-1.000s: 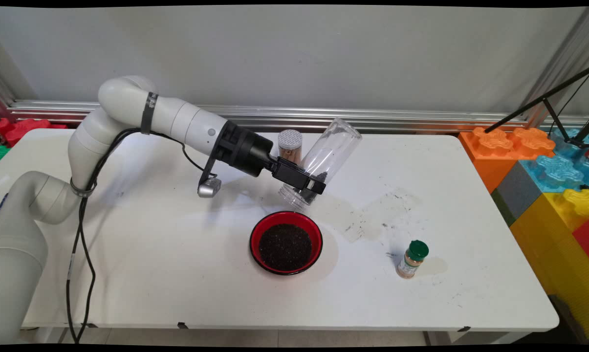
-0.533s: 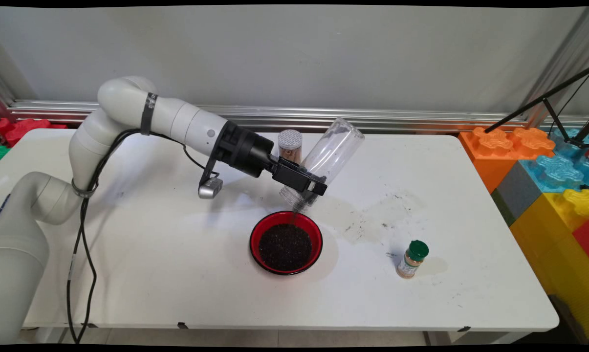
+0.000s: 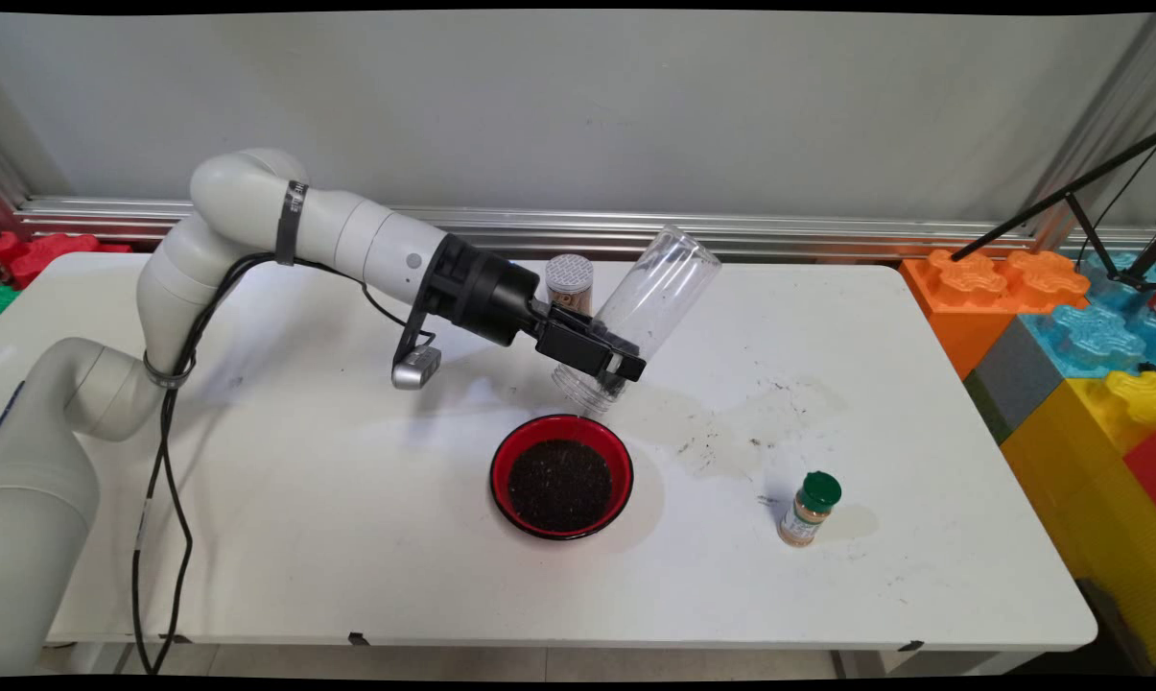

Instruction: Pour the black seasoning powder in the red bowl

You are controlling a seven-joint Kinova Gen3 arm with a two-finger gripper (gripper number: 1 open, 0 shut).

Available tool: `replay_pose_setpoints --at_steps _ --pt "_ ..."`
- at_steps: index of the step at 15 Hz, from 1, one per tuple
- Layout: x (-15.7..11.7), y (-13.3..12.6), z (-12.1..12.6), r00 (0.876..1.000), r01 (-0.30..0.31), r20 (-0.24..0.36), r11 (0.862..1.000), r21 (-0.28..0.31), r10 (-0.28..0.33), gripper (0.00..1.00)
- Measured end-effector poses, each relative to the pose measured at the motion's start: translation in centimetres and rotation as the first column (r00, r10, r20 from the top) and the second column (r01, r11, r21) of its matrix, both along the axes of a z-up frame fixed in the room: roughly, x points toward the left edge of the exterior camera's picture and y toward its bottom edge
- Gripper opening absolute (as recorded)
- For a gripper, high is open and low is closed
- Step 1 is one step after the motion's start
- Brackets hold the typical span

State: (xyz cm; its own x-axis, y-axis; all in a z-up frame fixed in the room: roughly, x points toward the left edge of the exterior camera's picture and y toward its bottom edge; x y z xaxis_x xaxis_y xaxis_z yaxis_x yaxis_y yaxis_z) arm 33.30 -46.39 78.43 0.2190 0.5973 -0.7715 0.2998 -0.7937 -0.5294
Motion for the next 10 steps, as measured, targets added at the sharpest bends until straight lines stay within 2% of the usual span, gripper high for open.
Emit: replay_pose_setpoints --at_steps 10 --pt "-0.05 0.13 0.29 1.000 0.027 0.002 0.998 -0.057 -0.027 0.00"
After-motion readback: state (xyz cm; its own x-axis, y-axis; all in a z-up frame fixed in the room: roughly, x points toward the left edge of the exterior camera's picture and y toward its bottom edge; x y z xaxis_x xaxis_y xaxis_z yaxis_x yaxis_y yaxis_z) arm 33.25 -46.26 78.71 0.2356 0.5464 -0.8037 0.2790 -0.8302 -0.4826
